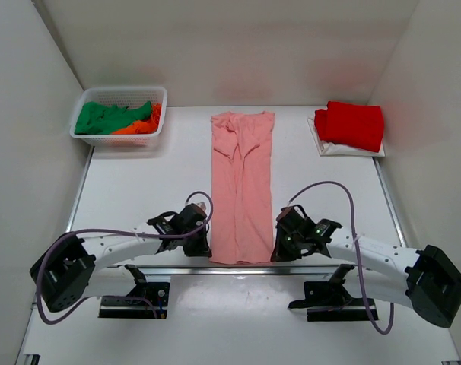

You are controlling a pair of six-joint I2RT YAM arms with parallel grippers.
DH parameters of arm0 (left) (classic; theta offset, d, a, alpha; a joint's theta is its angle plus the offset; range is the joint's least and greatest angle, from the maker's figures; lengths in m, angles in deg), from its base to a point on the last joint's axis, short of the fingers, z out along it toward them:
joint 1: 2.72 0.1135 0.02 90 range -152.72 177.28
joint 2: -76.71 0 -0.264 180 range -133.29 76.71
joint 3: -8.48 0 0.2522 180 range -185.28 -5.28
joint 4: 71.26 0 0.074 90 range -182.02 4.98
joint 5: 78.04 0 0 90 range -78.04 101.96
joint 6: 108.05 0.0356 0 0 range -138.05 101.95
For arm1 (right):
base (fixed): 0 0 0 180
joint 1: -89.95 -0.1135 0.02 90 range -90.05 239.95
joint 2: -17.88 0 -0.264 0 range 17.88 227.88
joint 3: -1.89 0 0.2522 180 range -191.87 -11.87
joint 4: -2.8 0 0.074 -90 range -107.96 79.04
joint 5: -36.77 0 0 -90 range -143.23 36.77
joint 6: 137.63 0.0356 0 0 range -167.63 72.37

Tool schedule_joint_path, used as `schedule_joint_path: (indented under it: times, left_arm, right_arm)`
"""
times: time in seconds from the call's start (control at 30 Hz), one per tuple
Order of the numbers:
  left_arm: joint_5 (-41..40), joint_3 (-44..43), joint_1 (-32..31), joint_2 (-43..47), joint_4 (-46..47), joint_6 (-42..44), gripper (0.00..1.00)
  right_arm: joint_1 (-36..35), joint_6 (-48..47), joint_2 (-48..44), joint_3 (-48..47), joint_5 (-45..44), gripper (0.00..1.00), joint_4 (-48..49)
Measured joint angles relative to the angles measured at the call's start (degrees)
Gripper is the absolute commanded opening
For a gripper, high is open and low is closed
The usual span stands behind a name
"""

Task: Fold and stack the t-shirts
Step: Grab the bottom of the folded rectangular tshirt with both arms, then fold the folded rectangular tshirt in 1/3 of the way

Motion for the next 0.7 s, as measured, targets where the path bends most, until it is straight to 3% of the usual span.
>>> schedule_joint_path:
  times: [0.13,0.3,0.53,0.7]
  left_arm:
    - [1.16,-3.52,2.03,0.61,-2.69,0.98,0.00]
    - [3.43,-15.02,9.35,-2.91,-4.26,4.15,0.00]
    - [6.97,-32.59,22.16,-18.10,-4.68,9.64,0.00]
    - [8.39,-43.74,26.64,-30.60,-5.33,12.35,0.00]
  right_arm:
    - [5.05,-5.68,3.04,-5.57,3.67,0.00,-2.78]
    - [13.84,-14.27,10.54,-17.05,7.72,0.00,-5.35]
    - [25.24,-26.38,25.90,-38.38,11.21,0.00,-9.42]
    - [29.33,-31.89,39.80,-53.29,11.54,0.00,-12.09]
